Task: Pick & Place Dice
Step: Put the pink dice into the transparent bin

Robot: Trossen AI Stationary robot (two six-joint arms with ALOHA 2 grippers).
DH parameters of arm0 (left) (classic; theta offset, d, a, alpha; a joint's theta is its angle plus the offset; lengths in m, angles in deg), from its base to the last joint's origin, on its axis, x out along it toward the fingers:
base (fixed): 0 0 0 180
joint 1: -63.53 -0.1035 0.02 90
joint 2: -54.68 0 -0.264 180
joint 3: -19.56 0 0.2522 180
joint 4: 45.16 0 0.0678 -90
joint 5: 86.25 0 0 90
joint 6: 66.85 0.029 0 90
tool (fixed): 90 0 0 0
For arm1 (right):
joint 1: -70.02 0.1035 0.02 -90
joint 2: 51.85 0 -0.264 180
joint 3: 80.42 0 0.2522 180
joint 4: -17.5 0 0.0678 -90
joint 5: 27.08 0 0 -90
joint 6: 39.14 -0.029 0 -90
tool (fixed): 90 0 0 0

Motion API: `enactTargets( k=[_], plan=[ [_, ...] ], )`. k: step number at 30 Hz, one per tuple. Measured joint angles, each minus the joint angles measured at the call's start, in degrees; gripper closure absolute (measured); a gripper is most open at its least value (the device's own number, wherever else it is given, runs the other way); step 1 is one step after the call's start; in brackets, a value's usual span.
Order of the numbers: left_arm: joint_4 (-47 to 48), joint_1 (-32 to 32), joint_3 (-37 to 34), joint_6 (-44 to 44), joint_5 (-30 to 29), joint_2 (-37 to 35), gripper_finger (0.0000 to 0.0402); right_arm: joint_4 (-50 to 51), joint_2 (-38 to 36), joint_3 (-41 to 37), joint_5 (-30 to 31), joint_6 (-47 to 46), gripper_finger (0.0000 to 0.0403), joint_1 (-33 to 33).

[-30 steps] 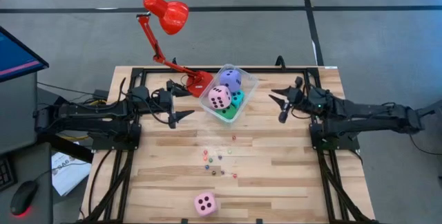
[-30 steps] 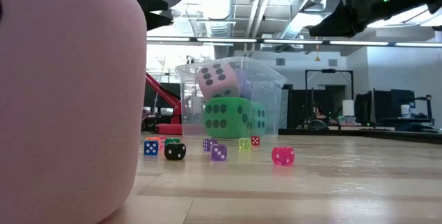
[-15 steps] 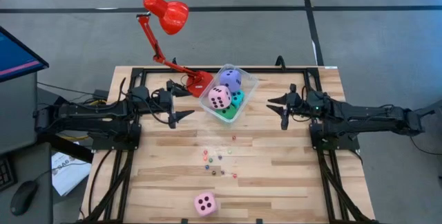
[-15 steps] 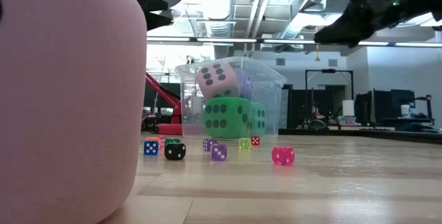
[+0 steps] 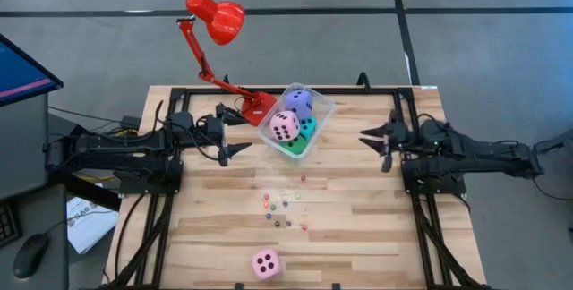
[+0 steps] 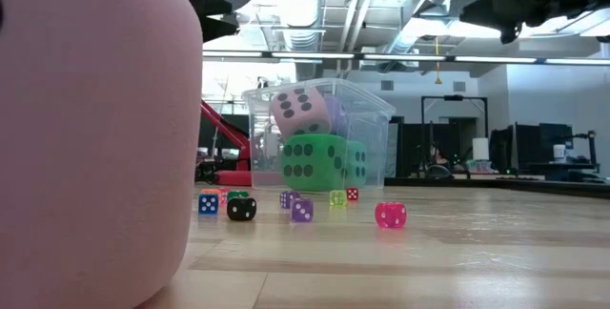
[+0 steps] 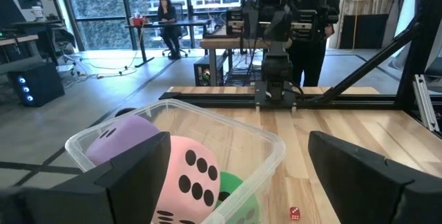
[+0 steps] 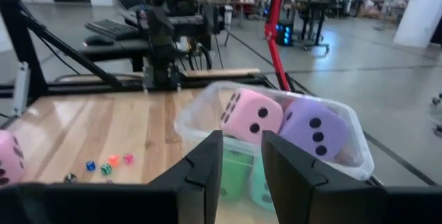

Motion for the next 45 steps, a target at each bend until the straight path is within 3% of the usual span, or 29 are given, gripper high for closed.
enactTargets(
  k=[31, 45],
  plan=[
    [0.0, 0.0, 0.0, 0.0, 0.0, 0.0, 0.0069, 2.7, -10.4, 0.0, 0.0, -0.1, 0.0305, 1.4],
    [0.0, 0.0, 0.0, 0.0, 0.0, 0.0, 0.0069, 4.3, -10.4, 0.0, 0.0, -0.2, 0.0305, 1.4]
  ],
)
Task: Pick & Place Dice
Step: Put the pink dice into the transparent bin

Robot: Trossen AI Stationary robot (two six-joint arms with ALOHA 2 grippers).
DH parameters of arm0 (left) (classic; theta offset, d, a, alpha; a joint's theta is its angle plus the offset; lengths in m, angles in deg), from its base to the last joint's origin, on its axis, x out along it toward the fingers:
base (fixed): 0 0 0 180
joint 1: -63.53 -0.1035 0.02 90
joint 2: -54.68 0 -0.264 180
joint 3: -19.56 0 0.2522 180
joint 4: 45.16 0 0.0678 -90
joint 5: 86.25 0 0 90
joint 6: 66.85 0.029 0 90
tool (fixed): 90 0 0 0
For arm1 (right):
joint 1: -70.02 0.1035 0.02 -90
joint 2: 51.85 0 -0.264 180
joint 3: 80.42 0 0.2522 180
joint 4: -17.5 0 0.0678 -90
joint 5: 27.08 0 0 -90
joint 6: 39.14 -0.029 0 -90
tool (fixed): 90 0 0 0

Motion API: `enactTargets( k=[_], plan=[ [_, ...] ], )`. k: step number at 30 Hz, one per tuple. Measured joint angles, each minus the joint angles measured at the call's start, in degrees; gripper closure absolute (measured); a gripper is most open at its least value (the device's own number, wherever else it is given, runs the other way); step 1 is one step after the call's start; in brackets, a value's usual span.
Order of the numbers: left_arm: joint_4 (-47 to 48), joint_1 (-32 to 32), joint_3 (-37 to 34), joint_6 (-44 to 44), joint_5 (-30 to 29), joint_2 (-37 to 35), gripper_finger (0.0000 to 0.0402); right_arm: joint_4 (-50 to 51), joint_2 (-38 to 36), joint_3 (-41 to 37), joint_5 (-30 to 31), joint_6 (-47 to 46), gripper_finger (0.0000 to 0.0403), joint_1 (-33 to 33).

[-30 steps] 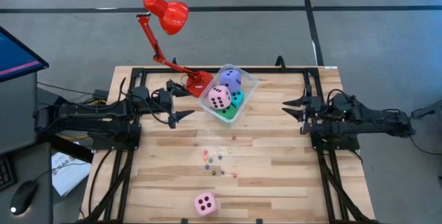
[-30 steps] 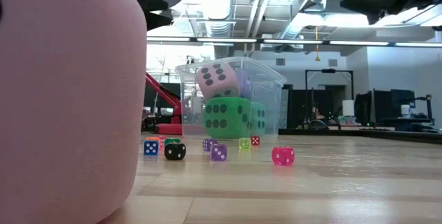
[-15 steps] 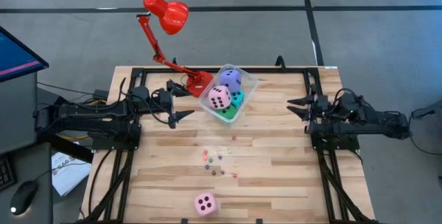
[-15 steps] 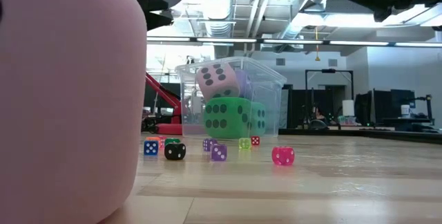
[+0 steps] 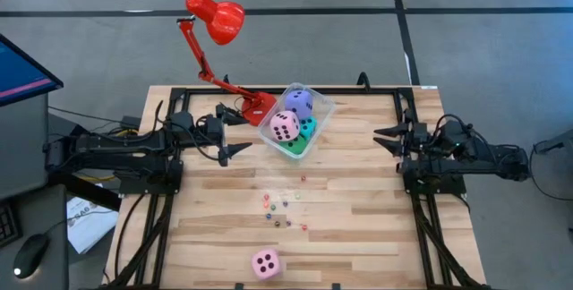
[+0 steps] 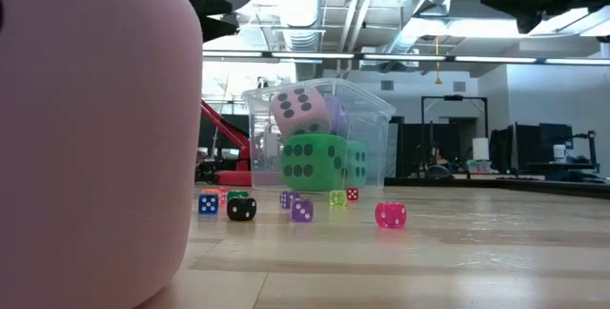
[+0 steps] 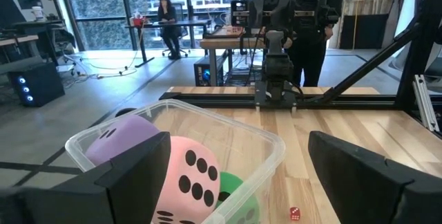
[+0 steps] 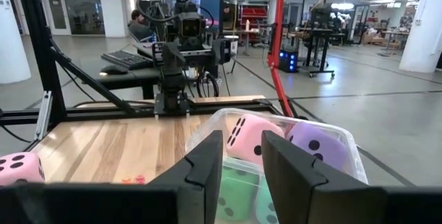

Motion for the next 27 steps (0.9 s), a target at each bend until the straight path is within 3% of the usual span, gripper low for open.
enactTargets(
  k=[27],
  plan=[
    [-4.2, 0.0, 0.0, -1.0, 0.0, 0.0, 0.0069, -0.2, 0.0, 0.0, 0.0, 0.0, 0.0305, -0.3]
  ],
)
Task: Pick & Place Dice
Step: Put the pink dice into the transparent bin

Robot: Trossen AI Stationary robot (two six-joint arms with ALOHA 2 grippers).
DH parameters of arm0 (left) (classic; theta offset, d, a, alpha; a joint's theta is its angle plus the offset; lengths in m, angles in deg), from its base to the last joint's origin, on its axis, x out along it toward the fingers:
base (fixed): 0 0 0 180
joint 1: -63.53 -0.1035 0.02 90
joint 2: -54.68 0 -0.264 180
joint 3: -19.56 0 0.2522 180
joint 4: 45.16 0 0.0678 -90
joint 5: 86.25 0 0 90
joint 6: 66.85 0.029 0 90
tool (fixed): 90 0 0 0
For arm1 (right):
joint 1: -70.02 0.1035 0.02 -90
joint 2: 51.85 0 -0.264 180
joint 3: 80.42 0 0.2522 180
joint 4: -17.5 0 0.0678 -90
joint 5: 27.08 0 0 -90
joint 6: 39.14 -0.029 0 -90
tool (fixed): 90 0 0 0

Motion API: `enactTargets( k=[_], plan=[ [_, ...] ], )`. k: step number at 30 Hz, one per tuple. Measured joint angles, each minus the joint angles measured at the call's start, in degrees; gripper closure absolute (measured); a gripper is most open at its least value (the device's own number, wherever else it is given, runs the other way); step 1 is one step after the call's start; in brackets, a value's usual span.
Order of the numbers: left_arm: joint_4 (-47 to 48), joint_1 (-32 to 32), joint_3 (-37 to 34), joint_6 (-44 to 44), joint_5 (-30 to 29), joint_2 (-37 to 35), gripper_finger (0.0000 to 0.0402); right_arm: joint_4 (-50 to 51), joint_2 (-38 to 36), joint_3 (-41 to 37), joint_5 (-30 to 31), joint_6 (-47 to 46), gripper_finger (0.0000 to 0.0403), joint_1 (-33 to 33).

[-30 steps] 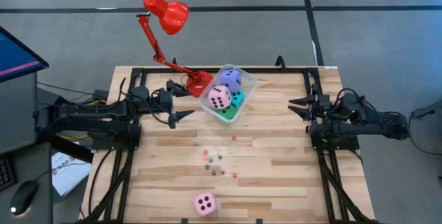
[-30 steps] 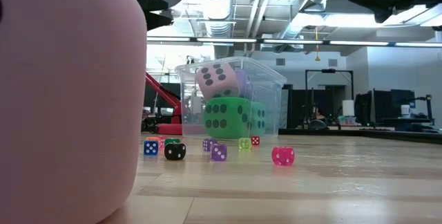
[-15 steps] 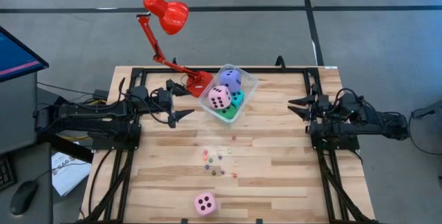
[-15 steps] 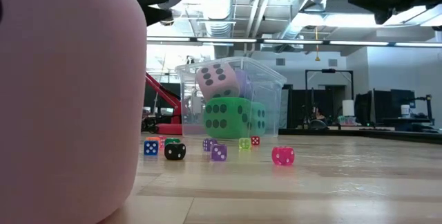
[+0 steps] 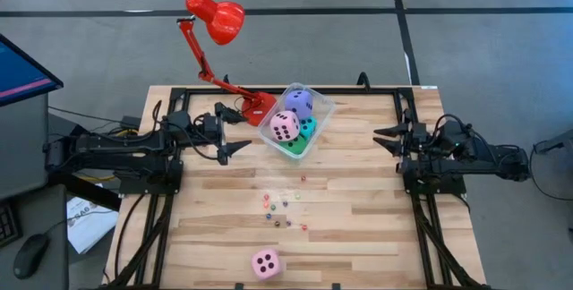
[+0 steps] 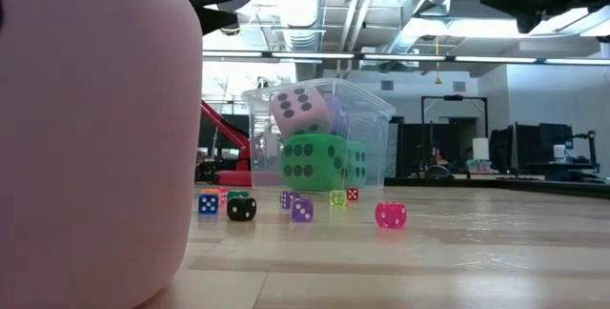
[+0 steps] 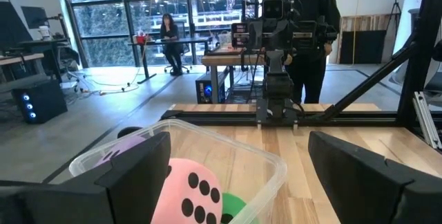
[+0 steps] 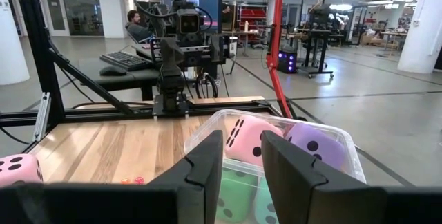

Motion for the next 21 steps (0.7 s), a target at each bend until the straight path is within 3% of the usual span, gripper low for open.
enactTargets(
  k=[11, 21],
  plan=[
    [-6.8, 0.0, 0.0, -3.7, -0.1, 0.0, 0.0069, 0.0, 0.0, 0.0, 0.0, 0.0, 0.0305, 0.0],
    [-6.5, 0.0, 0.0, -4.8, -4.3, 0.0, 0.0069, 0.0, 0.0, 0.0, 0.0, 0.0, 0.0305, 0.0]
  ],
)
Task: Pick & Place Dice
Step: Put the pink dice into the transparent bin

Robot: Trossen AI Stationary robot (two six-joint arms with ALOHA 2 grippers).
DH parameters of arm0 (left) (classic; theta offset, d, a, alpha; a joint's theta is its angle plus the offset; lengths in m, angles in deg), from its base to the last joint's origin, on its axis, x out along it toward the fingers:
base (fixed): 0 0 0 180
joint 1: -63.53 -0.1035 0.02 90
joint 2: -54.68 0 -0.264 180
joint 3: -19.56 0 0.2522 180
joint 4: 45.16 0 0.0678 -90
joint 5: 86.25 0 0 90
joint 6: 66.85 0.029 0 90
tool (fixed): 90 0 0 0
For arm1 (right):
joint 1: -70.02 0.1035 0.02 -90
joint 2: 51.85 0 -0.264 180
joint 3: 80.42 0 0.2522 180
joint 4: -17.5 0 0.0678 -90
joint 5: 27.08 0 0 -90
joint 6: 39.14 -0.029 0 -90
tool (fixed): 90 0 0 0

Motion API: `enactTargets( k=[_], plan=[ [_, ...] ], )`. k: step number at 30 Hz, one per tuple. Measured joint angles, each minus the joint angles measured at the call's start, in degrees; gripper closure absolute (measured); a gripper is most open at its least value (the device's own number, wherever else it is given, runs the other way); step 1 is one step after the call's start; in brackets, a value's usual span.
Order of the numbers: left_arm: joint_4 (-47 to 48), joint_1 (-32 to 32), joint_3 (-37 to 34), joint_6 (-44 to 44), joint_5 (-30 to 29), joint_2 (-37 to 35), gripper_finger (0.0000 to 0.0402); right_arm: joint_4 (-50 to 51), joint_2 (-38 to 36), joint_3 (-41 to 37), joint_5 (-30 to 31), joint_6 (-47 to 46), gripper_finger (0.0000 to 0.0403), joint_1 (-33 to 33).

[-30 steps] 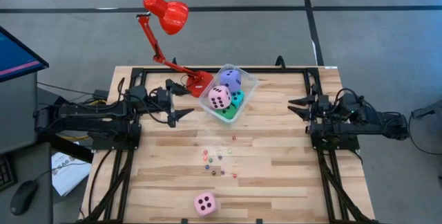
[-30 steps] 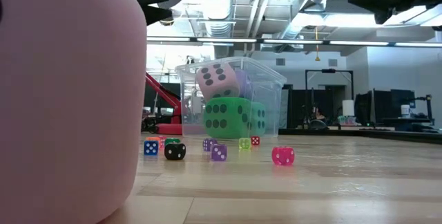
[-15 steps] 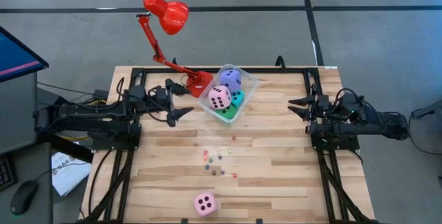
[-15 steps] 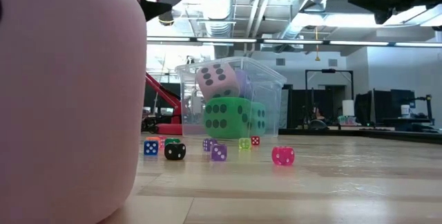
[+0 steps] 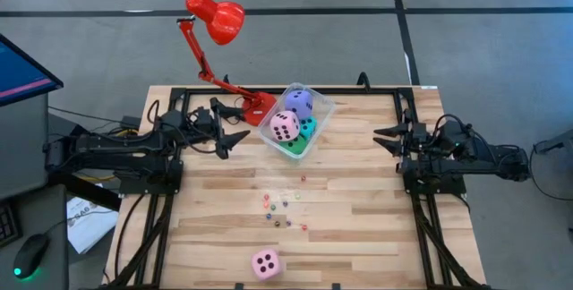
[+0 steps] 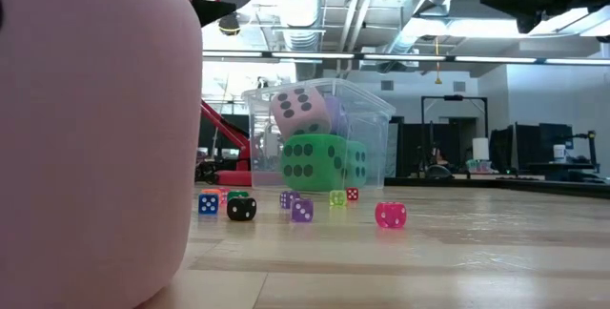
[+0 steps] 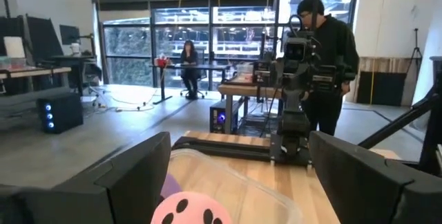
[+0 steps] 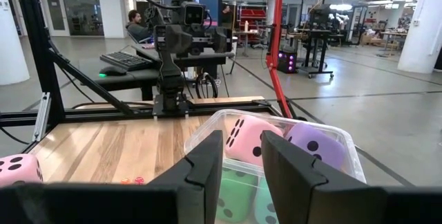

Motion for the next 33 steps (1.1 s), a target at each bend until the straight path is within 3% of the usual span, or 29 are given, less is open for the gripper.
enactTargets(
  k=[9, 13, 20, 22, 26, 33],
  plan=[
    [-0.4, 0.0, 0.0, -2.2, -0.3, 0.0, 0.0069, -0.3, 0.0, 0.0, 0.0, 0.0, 0.0305, 0.0],
    [0.8, 0.4, 0.0, -7.0, -0.5, 0.0, 0.0069, -1.5, 0.0, 0.0, 0.0, 0.0, 0.0305, 0.0],
    [-1.4, 8.0, 0.0, -12.4, -0.9, 5.0, 0.0069, -1.7, 0.0, 0.0, 0.0, 0.0, 0.0305, 0.0],
    [-4.9, 11.6, 0.0, -13.4, -4.1, 7.3, 0.0069, -1.7, 0.0, 0.0, 0.0, 0.0, 0.0305, 0.0],
    [-12.6, 19.2, 0.0, -13.2, -16.6, 12.1, 0.0069, -1.4, 0.0, 0.0, 0.0, 0.0, 0.0305, 0.0],
    [-15.1, 28.3, 2.5, -12.2, -30.1, 18.2, 0.0069, -0.2, 0.0, 0.0, 0.0, 0.0, 0.0305, 0.0]
  ],
)
